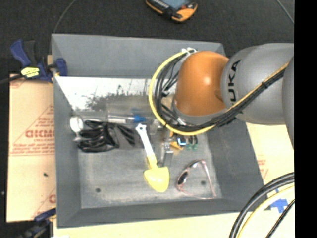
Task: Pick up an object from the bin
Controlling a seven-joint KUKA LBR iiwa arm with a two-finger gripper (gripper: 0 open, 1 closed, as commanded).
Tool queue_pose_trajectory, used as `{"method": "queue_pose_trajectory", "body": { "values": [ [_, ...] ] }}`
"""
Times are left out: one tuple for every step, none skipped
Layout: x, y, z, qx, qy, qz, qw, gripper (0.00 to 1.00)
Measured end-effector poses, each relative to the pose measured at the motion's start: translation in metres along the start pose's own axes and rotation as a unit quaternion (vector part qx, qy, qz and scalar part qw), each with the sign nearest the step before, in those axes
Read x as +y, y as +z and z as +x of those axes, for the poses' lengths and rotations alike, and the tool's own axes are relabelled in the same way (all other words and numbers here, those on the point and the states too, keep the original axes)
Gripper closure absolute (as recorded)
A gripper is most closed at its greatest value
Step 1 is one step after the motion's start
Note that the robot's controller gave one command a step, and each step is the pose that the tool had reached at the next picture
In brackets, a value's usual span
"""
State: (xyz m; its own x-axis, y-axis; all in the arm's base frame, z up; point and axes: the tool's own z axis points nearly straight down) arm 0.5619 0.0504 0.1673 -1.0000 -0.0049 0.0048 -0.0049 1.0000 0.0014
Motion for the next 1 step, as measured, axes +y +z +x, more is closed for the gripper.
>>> {"method": "queue_pose_trajectory", "body": {
  "values": [
    [-0.0002,-0.0049,-0.0016,-0.0041,0.001,0.000,1.0000,0.00]
  ]
}}
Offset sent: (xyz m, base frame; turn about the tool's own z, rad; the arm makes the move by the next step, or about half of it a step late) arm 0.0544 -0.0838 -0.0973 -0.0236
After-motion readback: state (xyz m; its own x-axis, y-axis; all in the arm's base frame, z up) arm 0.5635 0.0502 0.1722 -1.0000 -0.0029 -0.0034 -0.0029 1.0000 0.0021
